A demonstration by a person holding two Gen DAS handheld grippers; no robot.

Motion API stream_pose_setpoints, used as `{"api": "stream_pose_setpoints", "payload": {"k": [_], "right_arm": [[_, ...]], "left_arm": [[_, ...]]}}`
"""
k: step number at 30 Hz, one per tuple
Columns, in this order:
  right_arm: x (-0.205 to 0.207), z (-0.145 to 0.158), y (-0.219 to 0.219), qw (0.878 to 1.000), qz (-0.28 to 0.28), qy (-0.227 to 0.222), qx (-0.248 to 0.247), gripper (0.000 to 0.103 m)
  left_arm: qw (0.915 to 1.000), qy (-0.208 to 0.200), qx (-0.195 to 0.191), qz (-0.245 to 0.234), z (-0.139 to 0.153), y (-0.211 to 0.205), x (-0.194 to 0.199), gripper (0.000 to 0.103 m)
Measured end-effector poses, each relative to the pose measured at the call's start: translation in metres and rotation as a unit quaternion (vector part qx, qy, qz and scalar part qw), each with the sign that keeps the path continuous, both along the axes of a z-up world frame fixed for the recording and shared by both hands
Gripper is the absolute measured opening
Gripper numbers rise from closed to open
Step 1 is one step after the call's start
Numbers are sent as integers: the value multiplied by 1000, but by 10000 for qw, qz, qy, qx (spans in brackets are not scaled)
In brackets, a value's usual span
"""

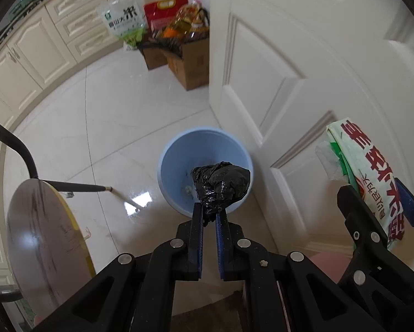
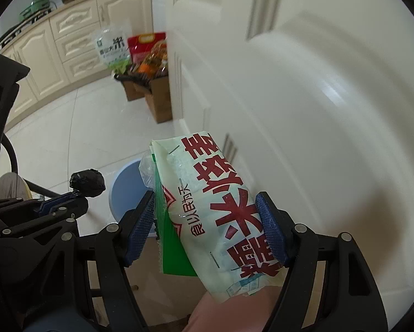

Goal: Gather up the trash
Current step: 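Carry the black bag and rice bag with both tools toward the bucket, then open both tools to drop the black bag and rice bag into the bucket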

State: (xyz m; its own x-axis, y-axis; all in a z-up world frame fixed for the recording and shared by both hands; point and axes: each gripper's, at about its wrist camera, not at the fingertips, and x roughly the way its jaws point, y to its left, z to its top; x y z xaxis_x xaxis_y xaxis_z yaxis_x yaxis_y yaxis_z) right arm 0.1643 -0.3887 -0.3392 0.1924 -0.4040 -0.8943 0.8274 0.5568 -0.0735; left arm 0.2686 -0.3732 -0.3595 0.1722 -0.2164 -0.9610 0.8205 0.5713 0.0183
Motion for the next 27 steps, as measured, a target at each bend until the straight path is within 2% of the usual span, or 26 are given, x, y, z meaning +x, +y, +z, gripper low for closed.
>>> {"api": "stream_pose_setpoints", "payload": {"k": [3,6,13,18,23,25,27], "right_arm": [[8,-24,-13,9989,106,-188,425,70],[13,-41,-22,9971,172,-402,623,70],[34,-81,-48,9928,167,-382,1121,70],[34,-90,-51,9917,151,-356,1227,70],[41,-96,-60,9882,183,-415,1461,73],[44,-99,-65,9868,186,-438,1546,73],[44,-99,-67,9868,182,-435,1546,72]], "left_arm": [[9998,121,123,141,-26,-12,21,5],[9994,220,113,253,-47,-26,43,5],[9977,624,-8,272,-100,-61,82,6],[9963,787,58,347,-128,-69,101,7],[9939,1015,69,420,-142,-72,116,14],[9931,1081,121,444,-147,-67,118,31],[9935,1012,160,487,-147,-63,120,34]]}}
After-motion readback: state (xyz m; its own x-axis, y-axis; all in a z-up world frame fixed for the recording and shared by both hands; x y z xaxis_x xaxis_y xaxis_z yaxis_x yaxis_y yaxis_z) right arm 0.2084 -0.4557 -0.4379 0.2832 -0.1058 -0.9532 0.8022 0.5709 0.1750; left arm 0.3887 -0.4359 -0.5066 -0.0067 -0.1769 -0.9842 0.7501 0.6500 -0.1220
